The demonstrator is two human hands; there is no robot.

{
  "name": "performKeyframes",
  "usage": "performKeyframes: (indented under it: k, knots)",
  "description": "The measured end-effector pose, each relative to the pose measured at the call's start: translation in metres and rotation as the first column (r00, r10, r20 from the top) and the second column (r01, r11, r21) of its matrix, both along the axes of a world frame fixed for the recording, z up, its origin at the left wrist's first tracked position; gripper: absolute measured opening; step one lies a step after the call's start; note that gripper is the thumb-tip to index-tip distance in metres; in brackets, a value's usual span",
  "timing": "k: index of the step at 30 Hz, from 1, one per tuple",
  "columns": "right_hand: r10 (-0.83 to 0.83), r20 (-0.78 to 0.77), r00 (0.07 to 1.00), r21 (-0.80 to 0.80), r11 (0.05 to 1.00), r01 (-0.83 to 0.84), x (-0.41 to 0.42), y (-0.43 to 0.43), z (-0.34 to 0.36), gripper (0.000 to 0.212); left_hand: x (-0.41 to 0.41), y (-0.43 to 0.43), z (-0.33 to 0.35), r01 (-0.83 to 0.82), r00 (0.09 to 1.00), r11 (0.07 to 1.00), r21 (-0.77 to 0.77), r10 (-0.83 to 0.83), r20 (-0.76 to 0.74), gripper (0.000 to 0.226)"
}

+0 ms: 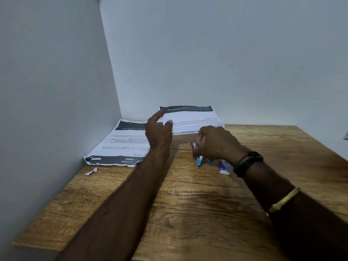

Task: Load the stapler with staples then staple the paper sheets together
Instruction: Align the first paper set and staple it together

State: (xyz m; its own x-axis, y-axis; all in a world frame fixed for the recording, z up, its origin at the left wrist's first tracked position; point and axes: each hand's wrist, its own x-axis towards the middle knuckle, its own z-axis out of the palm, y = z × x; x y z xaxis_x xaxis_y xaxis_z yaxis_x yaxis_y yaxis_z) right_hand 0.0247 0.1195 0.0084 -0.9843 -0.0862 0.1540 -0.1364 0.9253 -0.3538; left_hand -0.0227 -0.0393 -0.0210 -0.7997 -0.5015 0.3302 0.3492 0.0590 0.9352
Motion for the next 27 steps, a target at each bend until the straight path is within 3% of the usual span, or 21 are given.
performKeyframes:
  k: [7, 12, 14, 16, 18, 20, 22, 24, 27]
  knots:
    - [-0.037, -0.080, 0.996, 0.020, 0.999, 0.039, -0.003, 0.001, -0.019, 0.036, 0.003, 0.001, 0.001, 0.054, 0.998, 0.993, 0.101, -0.057, 0.034, 0.048]
    - [-0.190, -0.093, 0.977, -0.344, 0.927, 0.148, -0.008, 0.023, -0.012, 0.017, -0.004, 0.000, -0.004, 0.082, 0.994, 0.980, 0.180, -0.094, 0.056, 0.047]
    - [-0.268, -0.043, 0.962, -0.618, 0.764, 0.185, -0.011, 0.036, -0.008, 0.008, -0.006, 0.003, -0.005, 0.093, 0.991, 0.972, 0.217, -0.111, 0.073, 0.046]
    - [-0.291, 0.053, 0.955, -0.868, 0.460, 0.188, -0.013, 0.046, -0.004, 0.006, -0.008, 0.007, -0.006, 0.109, 0.986, 0.964, 0.244, -0.136, 0.093, 0.045]
    - [-0.298, 0.113, 0.948, -0.964, 0.200, 0.177, -0.014, 0.057, -0.002, 0.010, -0.009, 0.014, -0.007, 0.127, 0.983, 0.965, 0.228, -0.154, 0.105, 0.045]
    - [-0.348, 0.102, 0.932, -0.988, 0.077, 0.136, -0.015, 0.066, -0.001, 0.018, -0.009, 0.024, -0.008, 0.140, 0.981, 0.978, 0.152, -0.158, 0.114, 0.043]
    - [-0.444, 0.043, 0.895, -0.989, 0.109, 0.102, -0.015, 0.076, -0.002, 0.024, -0.008, 0.037, -0.009, 0.159, 0.979, 0.981, 0.111, -0.171, 0.110, 0.040]
    - [-0.530, -0.030, 0.847, -0.969, 0.223, 0.106, -0.016, 0.089, -0.003, 0.028, -0.008, 0.054, -0.007, 0.176, 0.975, 0.977, 0.122, -0.190, 0.118, 0.034]
    - [-0.598, -0.124, 0.792, -0.926, 0.356, 0.124, -0.018, 0.112, -0.004, 0.017, -0.009, 0.078, -0.003, 0.280, 0.939, 0.947, 0.154, -0.304, 0.162, 0.034]
